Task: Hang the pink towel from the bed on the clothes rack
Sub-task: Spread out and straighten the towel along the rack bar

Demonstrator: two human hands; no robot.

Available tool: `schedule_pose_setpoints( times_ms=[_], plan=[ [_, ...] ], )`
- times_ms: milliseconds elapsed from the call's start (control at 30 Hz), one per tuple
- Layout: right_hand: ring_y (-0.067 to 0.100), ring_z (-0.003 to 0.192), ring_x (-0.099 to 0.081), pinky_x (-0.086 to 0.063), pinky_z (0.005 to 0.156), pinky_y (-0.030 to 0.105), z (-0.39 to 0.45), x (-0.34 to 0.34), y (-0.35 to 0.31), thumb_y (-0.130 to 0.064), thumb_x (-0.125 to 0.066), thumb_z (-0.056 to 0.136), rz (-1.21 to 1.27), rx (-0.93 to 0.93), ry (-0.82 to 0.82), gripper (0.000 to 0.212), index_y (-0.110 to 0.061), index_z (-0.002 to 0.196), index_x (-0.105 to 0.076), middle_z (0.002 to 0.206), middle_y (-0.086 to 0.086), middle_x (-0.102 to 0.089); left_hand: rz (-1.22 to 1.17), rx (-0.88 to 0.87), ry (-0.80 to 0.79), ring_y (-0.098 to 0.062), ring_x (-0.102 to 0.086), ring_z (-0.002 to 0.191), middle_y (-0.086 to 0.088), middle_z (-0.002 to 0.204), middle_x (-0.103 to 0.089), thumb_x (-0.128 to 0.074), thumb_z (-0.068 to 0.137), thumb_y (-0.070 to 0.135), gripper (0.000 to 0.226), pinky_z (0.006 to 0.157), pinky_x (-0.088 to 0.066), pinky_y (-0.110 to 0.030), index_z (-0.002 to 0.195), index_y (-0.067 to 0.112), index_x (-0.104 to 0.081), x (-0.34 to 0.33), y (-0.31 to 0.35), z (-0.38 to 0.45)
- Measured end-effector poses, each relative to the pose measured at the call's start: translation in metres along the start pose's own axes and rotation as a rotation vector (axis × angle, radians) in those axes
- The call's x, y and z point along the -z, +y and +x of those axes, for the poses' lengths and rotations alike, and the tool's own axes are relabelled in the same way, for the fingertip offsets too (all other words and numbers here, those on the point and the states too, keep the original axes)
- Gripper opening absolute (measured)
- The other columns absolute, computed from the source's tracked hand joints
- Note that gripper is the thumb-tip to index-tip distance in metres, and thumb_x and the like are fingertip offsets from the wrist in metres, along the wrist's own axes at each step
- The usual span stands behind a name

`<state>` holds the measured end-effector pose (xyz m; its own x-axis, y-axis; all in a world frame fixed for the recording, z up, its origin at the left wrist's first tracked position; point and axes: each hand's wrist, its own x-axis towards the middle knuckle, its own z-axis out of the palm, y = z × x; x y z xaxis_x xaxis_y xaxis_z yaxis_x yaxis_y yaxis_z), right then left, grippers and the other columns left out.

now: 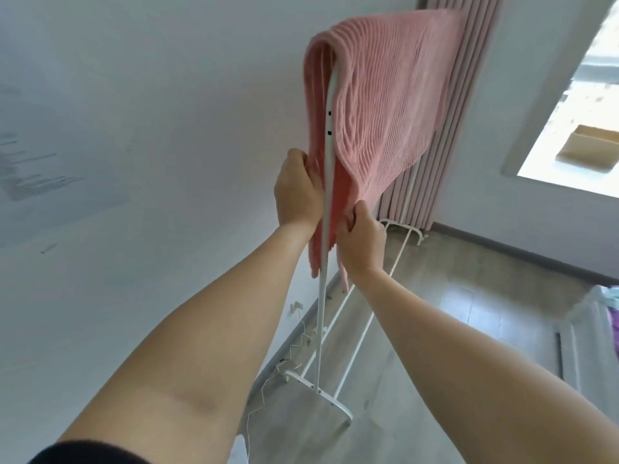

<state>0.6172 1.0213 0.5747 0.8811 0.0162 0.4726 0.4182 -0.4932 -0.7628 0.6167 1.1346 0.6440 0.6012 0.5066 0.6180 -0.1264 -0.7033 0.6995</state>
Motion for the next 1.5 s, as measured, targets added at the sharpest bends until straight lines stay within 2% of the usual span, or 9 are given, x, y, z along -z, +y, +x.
schedule_pose_setpoints(
  times_ms=[267, 533, 733, 933, 1067, 1233, 1333, 1400, 1500],
  plan=[
    [0.004, 0.051, -0.049, -0.028, 0.045, 0.02, 0.012, 0.011, -0.03, -0.023, -0.044, 0.09, -0.071, 0.191, -0.002, 0.017, -0.026, 0.074, -0.045, 0.058, -0.015, -0.048, 0.042, -0.101, -0.075, -0.026, -0.053, 0.07, -0.005, 0.079, -0.055, -0.053, 0.079, 0.013, 0.008, 0.064, -0.05, -0.047, 0.081, 0.011, -0.045, 0.013, 0.011, -0.007],
    [0.016, 0.067, -0.049, -0.036, 0.053, 0.025, 0.09, 0.057, -0.084, -0.051, -0.055, 0.089, -0.126, 0.266, 0.231, 0.041, -0.015, 0.102, -0.04, 0.089, 0.0, -0.05, -0.146, -0.17, 0.108, -0.021, -0.062, 0.108, -0.008, 0.13, -0.057, -0.057, 0.085, 0.018, 0.058, 0.089, -0.05, -0.03, 0.141, 0.008, -0.043, 0.032, 0.093, 0.073],
    [0.024, 0.073, -0.063, -0.051, 0.062, 0.036, 0.134, 0.069, -0.128, -0.017, -0.047, 0.095, -0.305, 0.224, 0.101, 0.015, -0.009, 0.099, -0.059, 0.087, 0.005, -0.067, 0.174, -0.345, -0.088, -0.034, -0.064, 0.099, -0.012, 0.107, -0.07, -0.05, 0.091, 0.014, 0.025, 0.082, -0.045, -0.038, 0.11, 0.007, -0.065, 0.032, 0.113, 0.1],
    [0.019, 0.079, -0.059, -0.05, 0.07, 0.034, 0.153, 0.078, -0.138, -0.014, -0.044, 0.091, -0.046, 0.249, 0.225, 0.016, -0.019, 0.083, -0.057, 0.088, -0.003, -0.061, 0.031, -0.189, -0.124, -0.029, -0.06, 0.111, -0.012, 0.125, -0.061, -0.056, 0.09, 0.02, 0.05, 0.095, -0.049, -0.04, 0.137, 0.008, -0.047, 0.027, 0.117, 0.108],
    [0.011, 0.062, -0.054, -0.043, 0.055, 0.028, 0.154, 0.076, -0.138, -0.023, -0.041, 0.087, 0.026, 0.45, 0.139, 0.02, -0.022, 0.07, -0.052, 0.071, -0.009, -0.058, 0.103, -0.229, -0.008, -0.03, -0.065, 0.087, -0.008, 0.092, -0.073, -0.051, 0.089, 0.015, 0.017, 0.075, -0.049, -0.037, 0.092, 0.011, -0.067, 0.036, 0.12, 0.118],
    [0.007, 0.033, -0.03, -0.025, 0.035, 0.022, 0.155, 0.08, -0.105, -0.037, -0.035, 0.093, -0.036, 0.449, 0.164, 0.05, -0.023, 0.045, -0.037, 0.039, -0.012, -0.032, -0.011, -0.107, 0.297, -0.029, -0.062, 0.091, -0.01, 0.096, -0.068, -0.045, 0.089, 0.007, 0.02, 0.081, -0.046, -0.038, 0.092, 0.006, -0.065, 0.046, 0.131, 0.139],
    [0.002, 0.046, -0.036, -0.027, 0.047, 0.02, 0.172, 0.084, -0.103, -0.026, -0.033, 0.096, 0.005, 0.284, 0.315, 0.036, -0.022, 0.063, -0.047, 0.057, -0.009, -0.047, 0.082, -0.086, 0.016, -0.03, -0.062, 0.104, -0.013, 0.112, -0.067, -0.045, 0.095, 0.025, 0.03, 0.087, -0.046, -0.035, 0.109, 0.007, -0.065, 0.028, 0.165, 0.159],
    [-0.002, 0.063, -0.044, -0.03, 0.053, 0.019, 0.192, 0.089, -0.105, -0.01, -0.036, 0.093, 0.032, 0.161, 0.314, 0.024, -0.016, 0.1, -0.058, 0.094, -0.002, -0.062, 0.195, -0.052, -0.287, -0.033, -0.061, 0.113, -0.015, 0.123, -0.066, -0.052, 0.094, 0.039, 0.046, 0.086, -0.045, -0.034, 0.122, 0.004, -0.062, 0.011, 0.181, 0.162],
    [0.015, 0.094, -0.056, -0.047, 0.073, 0.025, 0.219, 0.096, -0.114, 0.008, -0.034, 0.084, 0.072, 0.098, 0.234, 0.059, -0.016, 0.136, -0.049, 0.134, 0.0, -0.051, 0.509, -0.058, -0.579, -0.033, -0.064, 0.113, -0.012, 0.124, -0.067, -0.081, 0.081, 0.032, 0.058, 0.083, -0.047, -0.032, 0.127, 0.003, -0.059, -0.001, 0.182, 0.16]
  ],
)
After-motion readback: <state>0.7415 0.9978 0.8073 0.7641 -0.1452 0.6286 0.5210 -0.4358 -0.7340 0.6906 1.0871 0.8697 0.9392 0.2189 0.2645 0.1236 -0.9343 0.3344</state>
